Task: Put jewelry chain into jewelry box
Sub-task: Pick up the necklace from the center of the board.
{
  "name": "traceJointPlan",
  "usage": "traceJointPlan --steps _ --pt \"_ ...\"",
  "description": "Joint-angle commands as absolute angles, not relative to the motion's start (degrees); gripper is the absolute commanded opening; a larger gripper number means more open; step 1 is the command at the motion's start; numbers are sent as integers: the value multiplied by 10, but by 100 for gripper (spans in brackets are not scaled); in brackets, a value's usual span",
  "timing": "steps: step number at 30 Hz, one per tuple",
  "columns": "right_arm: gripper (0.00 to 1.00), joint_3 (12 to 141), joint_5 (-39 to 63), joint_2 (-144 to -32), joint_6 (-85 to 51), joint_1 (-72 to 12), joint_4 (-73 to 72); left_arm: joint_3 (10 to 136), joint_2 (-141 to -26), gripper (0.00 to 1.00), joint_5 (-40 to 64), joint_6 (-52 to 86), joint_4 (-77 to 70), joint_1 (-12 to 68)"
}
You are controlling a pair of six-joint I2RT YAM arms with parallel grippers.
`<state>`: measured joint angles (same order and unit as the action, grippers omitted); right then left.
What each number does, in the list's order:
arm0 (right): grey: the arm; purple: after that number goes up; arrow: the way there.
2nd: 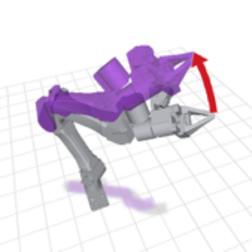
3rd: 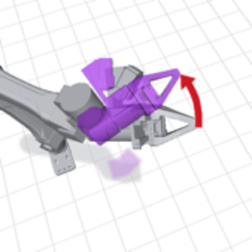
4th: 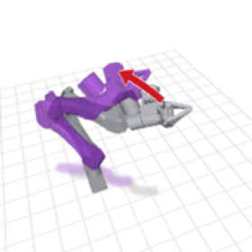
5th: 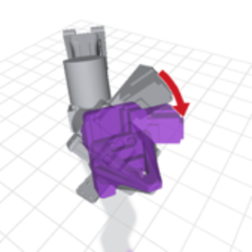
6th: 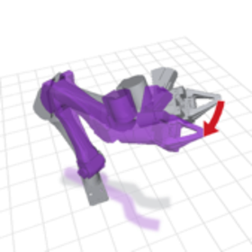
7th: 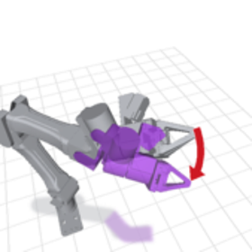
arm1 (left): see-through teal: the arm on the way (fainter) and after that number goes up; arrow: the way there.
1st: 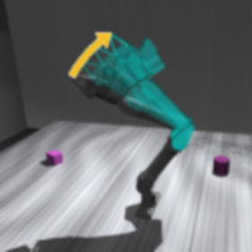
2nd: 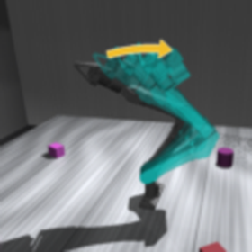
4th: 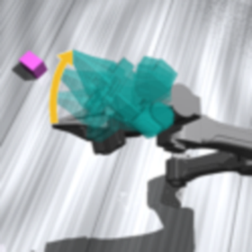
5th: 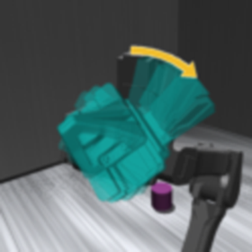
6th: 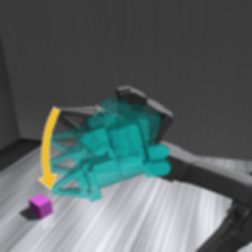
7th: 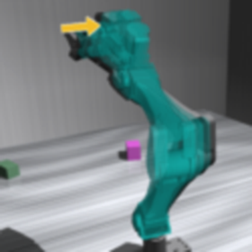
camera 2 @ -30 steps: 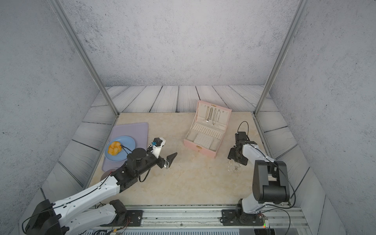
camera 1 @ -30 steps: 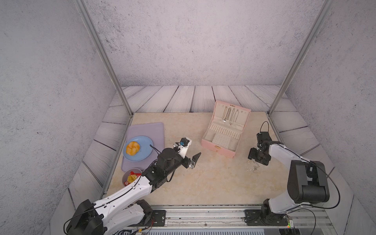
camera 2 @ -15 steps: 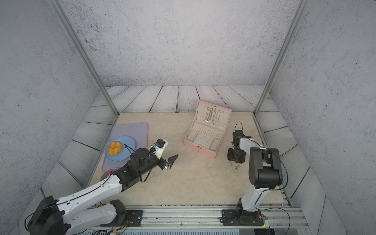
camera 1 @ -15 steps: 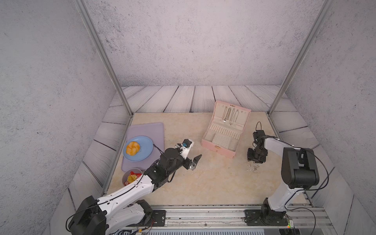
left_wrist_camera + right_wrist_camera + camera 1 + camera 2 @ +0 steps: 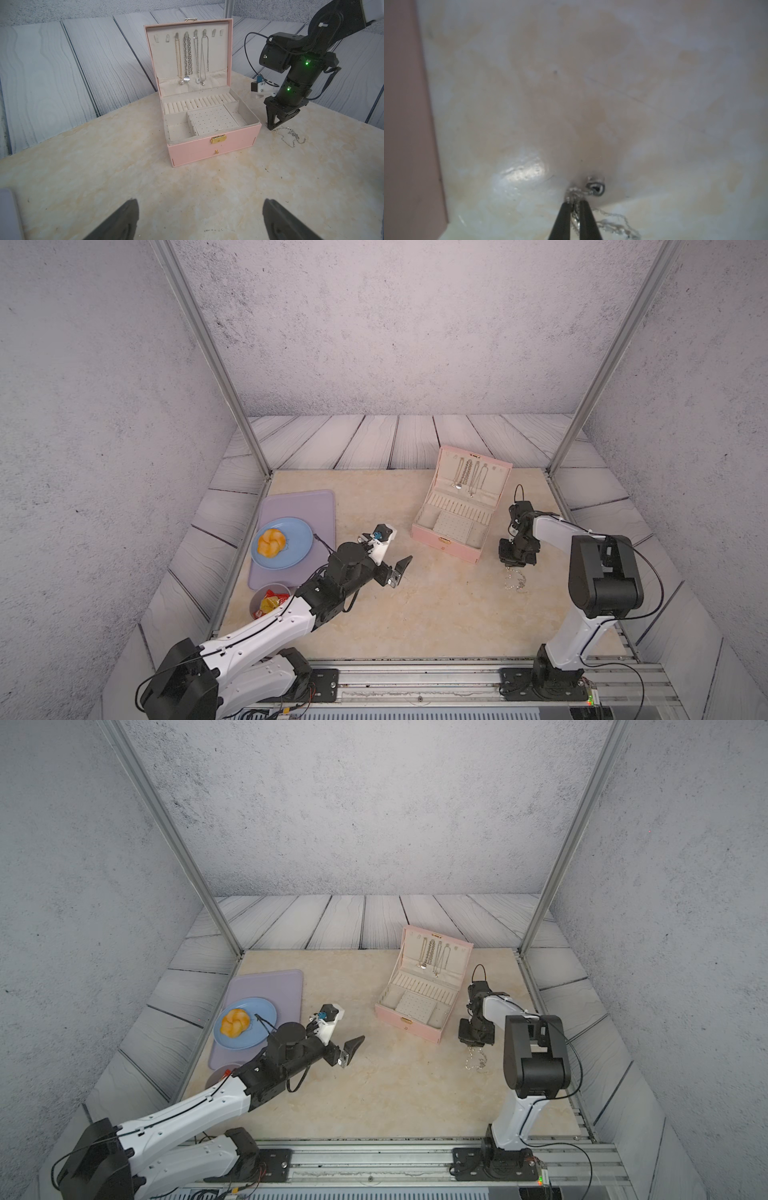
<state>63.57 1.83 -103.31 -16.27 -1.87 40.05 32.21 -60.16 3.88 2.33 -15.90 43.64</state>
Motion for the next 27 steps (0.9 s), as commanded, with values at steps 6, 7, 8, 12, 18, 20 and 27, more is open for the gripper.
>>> traceJointPlan --steps 6,7,8,12,18,20,27 --pt "0 581 60 -981 -157 -23 385 329 -592 99 47 22 -152 442" --pt "0 573 62 -964 -157 -25 382 331 -588 99 50 26 -147 442" --pt "0 567 63 -946 -159 -28 379 333 -583 99 51 32 -143 442" --pt "0 545 91 -886 -167 -39 380 328 -557 99 68 63 -137 443" --pt "0 536 136 -836 -179 -76 391 292 -533 99 94 70 -173 444" --pt "0 536 156 -827 -179 -90 396 290 -535 99 107 60 -176 445" --pt "0 545 218 -812 -159 -154 408 266 -559 93 183 50 -239 445"
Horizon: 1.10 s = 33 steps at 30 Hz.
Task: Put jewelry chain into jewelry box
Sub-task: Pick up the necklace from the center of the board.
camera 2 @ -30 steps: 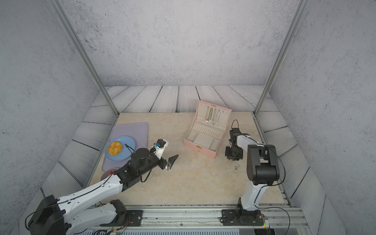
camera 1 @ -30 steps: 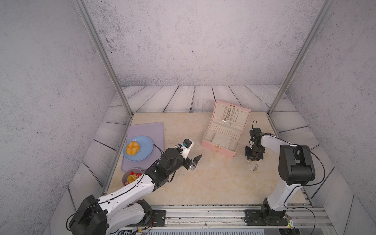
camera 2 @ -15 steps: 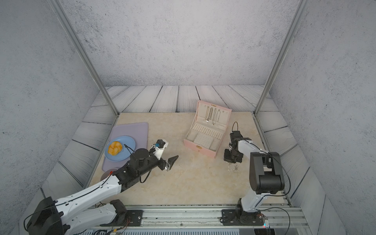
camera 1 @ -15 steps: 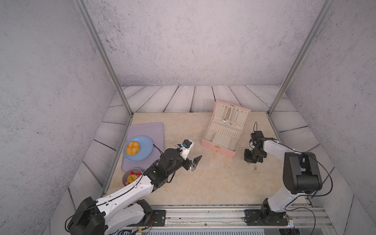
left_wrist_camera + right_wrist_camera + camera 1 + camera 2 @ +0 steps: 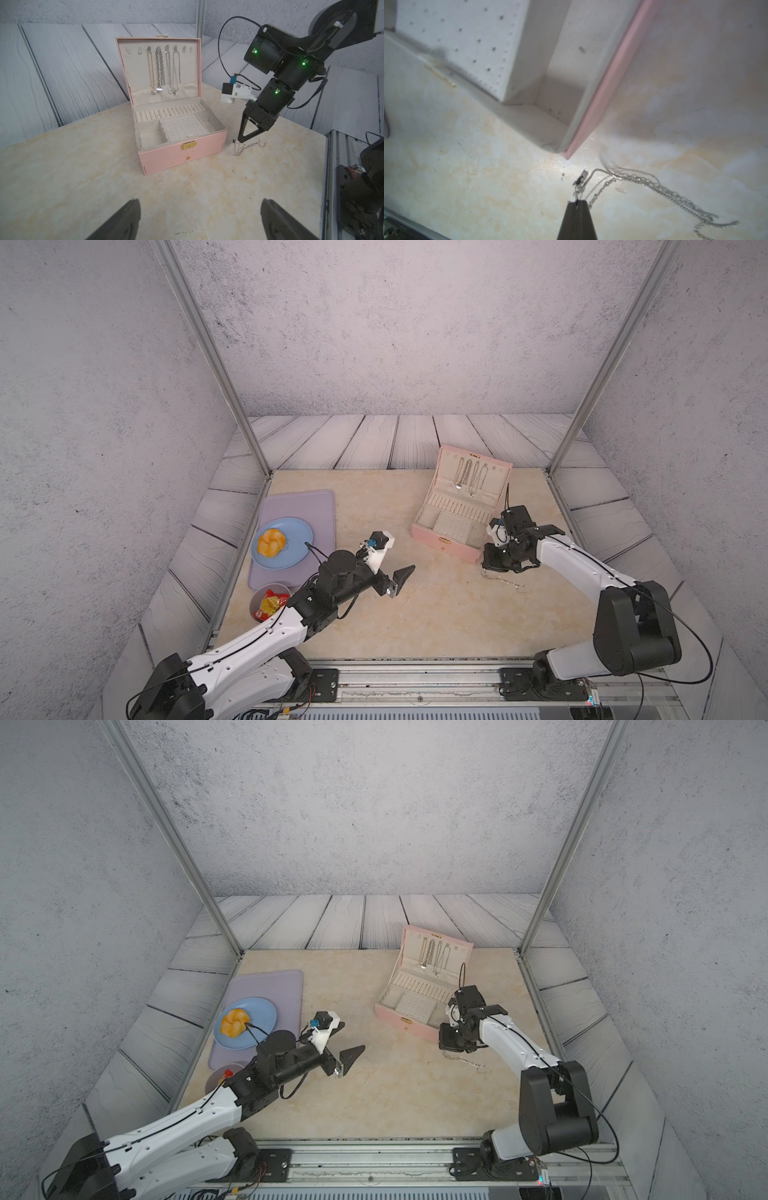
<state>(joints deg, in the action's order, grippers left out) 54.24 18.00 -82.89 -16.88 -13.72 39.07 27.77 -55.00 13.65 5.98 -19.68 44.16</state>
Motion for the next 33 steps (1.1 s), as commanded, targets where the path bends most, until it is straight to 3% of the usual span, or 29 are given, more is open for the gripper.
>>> traceJointPlan --steps 1,6,11,23,33 --pt "0 547 229 -810 -155 -163 408 265 -563 92 191 47 -244 446" --pt "0 554 279 -794 -130 -199 407 264 -579 84 223 23 -251 450" --pt "0 553 340 -760 -90 -225 398 254 -581 82 227 -9 -258 456" --pt "0 549 476 -698 -36 -256 382 254 -596 72 180 -103 -264 513" --pt "0 545 512 -698 -28 -270 375 290 -691 63 170 -141 -337 550"
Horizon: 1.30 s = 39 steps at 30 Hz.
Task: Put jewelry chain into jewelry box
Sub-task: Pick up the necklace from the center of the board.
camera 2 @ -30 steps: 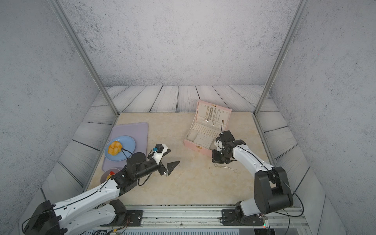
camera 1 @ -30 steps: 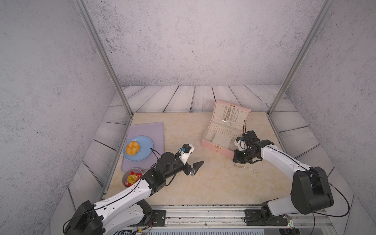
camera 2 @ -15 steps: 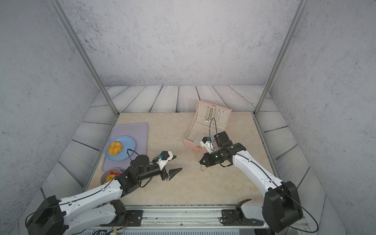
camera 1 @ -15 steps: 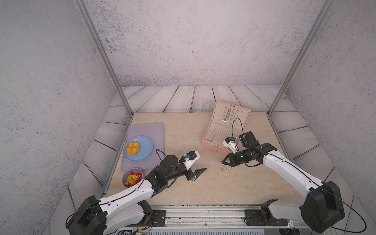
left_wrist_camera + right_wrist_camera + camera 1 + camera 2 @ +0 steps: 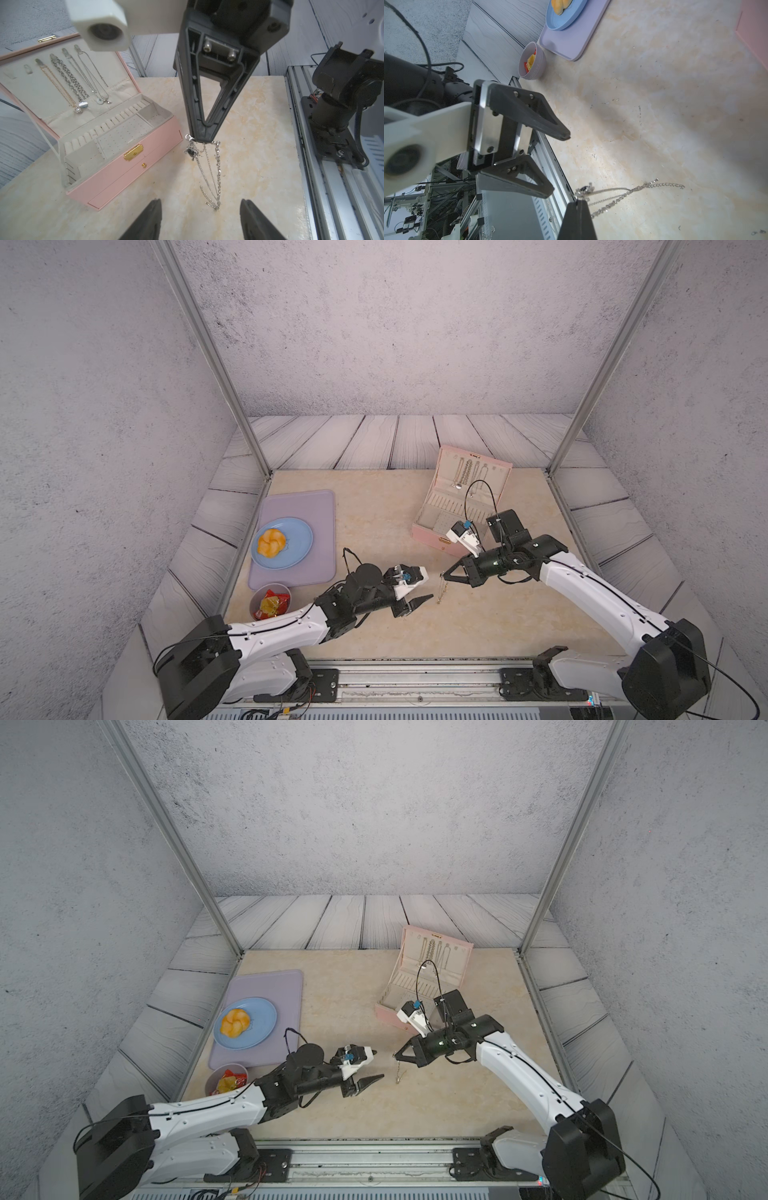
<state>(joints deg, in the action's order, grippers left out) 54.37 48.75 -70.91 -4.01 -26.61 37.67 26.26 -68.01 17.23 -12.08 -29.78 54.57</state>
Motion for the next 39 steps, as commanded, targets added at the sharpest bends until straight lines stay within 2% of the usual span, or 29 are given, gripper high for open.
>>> traceJointPlan --steps 1,11,26,39 --pt "0 544 514 -698 -27 -271 375 293 -699 62 170 -140 -342 550" --pt "0 545 517 -701 -24 -272 375 318 -730 42 181 -139 -347 554" --pt "0 546 517 -706 -25 -273 375 332 -753 30 196 -132 -346 553" --pt "0 546 503 -699 -26 -272 375 336 -746 11 183 -132 -316 554"
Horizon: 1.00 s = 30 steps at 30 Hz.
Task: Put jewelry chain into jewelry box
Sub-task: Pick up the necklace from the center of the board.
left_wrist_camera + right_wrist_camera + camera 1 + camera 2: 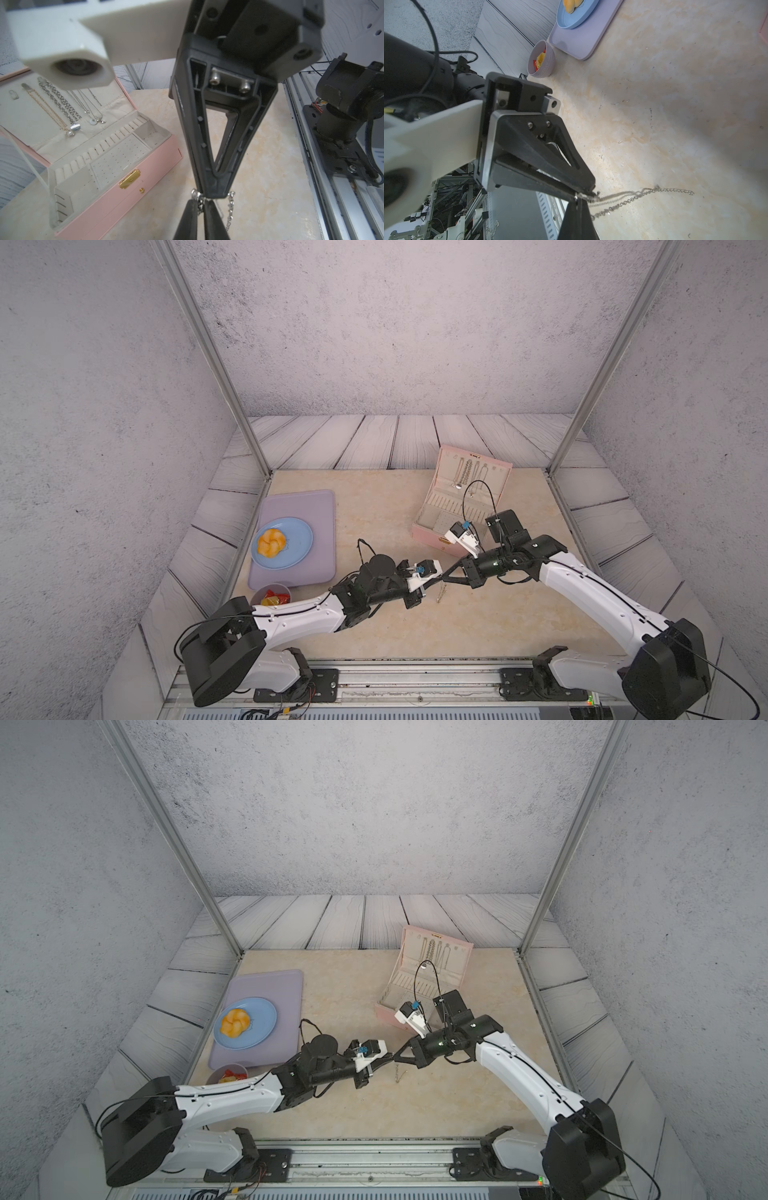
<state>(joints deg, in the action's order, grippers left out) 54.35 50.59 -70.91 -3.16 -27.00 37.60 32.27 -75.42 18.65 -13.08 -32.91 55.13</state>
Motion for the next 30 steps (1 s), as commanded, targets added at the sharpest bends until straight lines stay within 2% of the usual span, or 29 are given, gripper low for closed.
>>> traceJointPlan --steps 1,8,13,17,19,21,26,30 --pt "0 546 502 -698 -27 -273 375 334 -742 10 177 -132 -315 553" --pt "0 546 495 -696 -29 -272 373 340 -712 1 157 -136 -264 553" --pt "2 539 488 -694 -45 -273 350 362 -679 0 150 -93 -184 553" --pt "40 519 473 -683 -74 -273 304 423 -656 0 157 -36 -47 550" --pt "50 506 467 -675 -94 -273 272 463 -655 0 161 -19 29 549" --pt "64 492 467 -666 -121 -273 233 499 -660 0 162 -8 89 547" --pt "69 451 483 -630 -193 -273 114 594 -683 0 159 -18 228 546" --pt "69 408 468 -595 -199 -272 44 635 -687 0 155 -42 257 546"
